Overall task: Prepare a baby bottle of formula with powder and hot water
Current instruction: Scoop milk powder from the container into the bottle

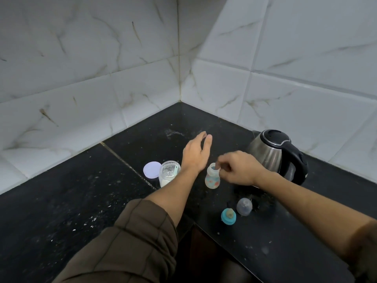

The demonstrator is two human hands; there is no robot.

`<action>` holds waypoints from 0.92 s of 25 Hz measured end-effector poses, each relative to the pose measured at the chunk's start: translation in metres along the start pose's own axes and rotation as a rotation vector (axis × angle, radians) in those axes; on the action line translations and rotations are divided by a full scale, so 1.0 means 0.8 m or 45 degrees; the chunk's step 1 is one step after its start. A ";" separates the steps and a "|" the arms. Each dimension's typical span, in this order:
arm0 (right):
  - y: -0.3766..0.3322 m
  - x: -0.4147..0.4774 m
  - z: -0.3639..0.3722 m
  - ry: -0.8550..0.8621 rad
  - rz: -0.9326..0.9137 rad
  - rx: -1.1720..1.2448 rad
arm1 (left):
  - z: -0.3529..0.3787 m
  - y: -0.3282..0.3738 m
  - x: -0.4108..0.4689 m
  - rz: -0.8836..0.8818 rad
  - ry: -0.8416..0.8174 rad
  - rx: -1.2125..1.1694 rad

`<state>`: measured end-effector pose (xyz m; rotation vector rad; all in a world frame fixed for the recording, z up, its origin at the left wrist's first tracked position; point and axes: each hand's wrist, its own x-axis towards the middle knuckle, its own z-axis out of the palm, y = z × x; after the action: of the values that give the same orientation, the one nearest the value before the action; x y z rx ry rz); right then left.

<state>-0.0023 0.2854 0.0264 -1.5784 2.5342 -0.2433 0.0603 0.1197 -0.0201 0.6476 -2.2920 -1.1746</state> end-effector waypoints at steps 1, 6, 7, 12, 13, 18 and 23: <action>-0.006 0.014 -0.005 0.094 -0.040 0.035 | -0.017 0.003 0.004 0.047 0.094 0.038; -0.057 0.096 -0.006 0.160 -0.153 0.081 | -0.101 -0.035 0.006 0.004 0.221 0.278; -0.069 0.109 -0.004 0.112 -0.167 0.046 | -0.114 -0.050 0.001 -0.030 0.210 0.316; -0.118 0.148 0.018 -0.155 -0.225 -0.130 | -0.154 -0.108 -0.039 -0.154 0.056 0.377; -0.124 0.152 0.025 -0.214 -0.230 -0.176 | -0.156 -0.113 -0.047 -0.147 -0.005 0.407; -0.135 0.171 0.053 -0.359 -0.193 -0.377 | -0.145 -0.125 -0.071 -0.131 -0.198 0.529; -0.150 0.180 0.064 -0.469 -0.175 -0.636 | -0.119 -0.141 -0.070 -0.240 -0.221 0.397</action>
<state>0.0504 0.1010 -0.0031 -1.7526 2.3007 0.6564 0.1827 0.0372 -0.0762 0.9252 -2.6388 -0.9950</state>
